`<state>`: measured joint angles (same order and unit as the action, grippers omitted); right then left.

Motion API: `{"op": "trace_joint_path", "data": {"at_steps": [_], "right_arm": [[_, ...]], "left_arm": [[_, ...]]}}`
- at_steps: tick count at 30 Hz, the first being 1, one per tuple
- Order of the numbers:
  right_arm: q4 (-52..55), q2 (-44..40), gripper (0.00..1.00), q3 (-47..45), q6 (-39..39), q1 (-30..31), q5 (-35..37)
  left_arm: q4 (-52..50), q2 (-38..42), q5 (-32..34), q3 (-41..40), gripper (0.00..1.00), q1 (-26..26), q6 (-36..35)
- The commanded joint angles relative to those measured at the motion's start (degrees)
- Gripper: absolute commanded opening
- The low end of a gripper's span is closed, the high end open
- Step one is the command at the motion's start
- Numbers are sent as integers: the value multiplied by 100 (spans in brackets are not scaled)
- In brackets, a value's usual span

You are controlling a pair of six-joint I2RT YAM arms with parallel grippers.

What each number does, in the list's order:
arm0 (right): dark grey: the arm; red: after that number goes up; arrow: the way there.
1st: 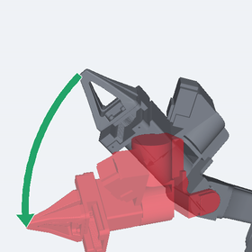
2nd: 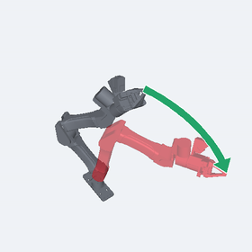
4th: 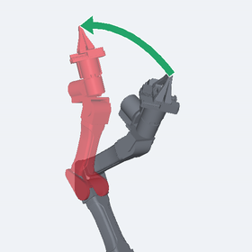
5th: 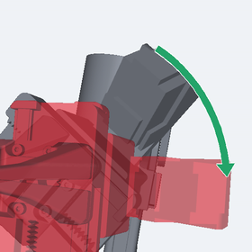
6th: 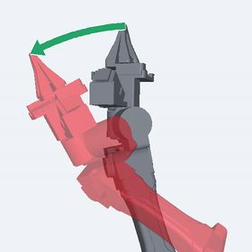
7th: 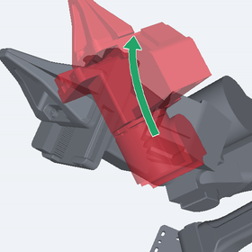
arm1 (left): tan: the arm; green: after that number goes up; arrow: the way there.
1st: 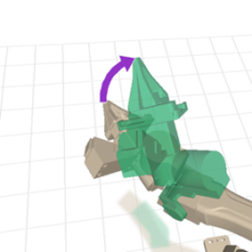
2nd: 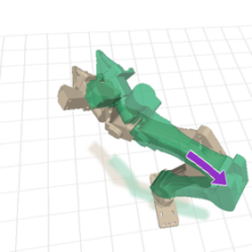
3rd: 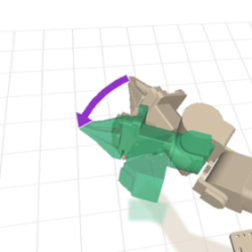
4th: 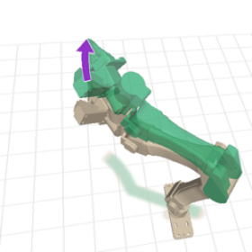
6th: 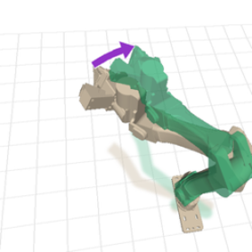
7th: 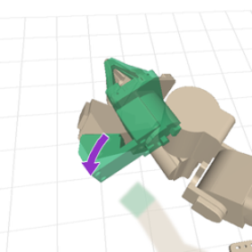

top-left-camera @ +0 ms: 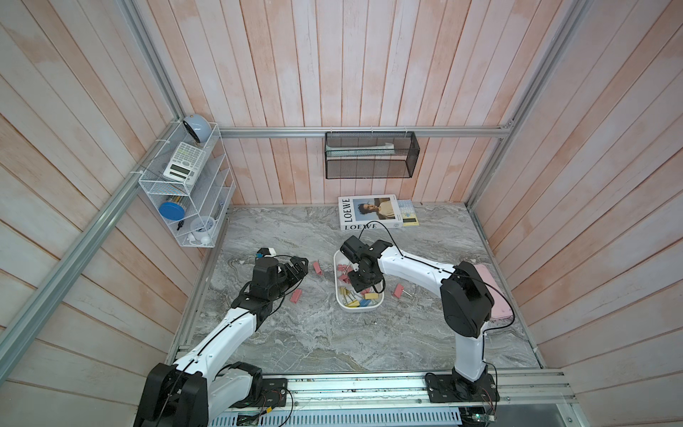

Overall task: Take out the binder clips from the storage box
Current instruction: Pick up the binder clip from the storage box, then place the binder clip at the center of the board.

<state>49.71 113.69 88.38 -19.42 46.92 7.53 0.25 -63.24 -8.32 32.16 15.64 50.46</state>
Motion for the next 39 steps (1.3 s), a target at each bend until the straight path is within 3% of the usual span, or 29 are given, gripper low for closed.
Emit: {"op": "trace_joint_path", "data": {"at_steps": [1, 8, 14, 23, 33, 39], "right_arm": [[390, 229, 47, 145, 21, 51, 412], [531, 572, 46, 514, -22, 239, 799], [488, 314, 24, 376, -119, 237, 1214], [565, -45, 1, 194, -186, 239, 1488], [582, -768, 0, 161, -283, 248, 1414], [611, -1482, 0, 52, -391, 227, 2494]], "left_arm": [[-25, 48, 14, 169, 100, -28, -97], [-70, 144, -5, 154, 100, -30, -105], [-125, 268, -4, 125, 100, -26, -124], [-25, 258, -82, 91, 100, -26, -80], [-60, 339, -126, 116, 100, -32, -71], [-15, 302, -179, 216, 100, -26, -23]]}}
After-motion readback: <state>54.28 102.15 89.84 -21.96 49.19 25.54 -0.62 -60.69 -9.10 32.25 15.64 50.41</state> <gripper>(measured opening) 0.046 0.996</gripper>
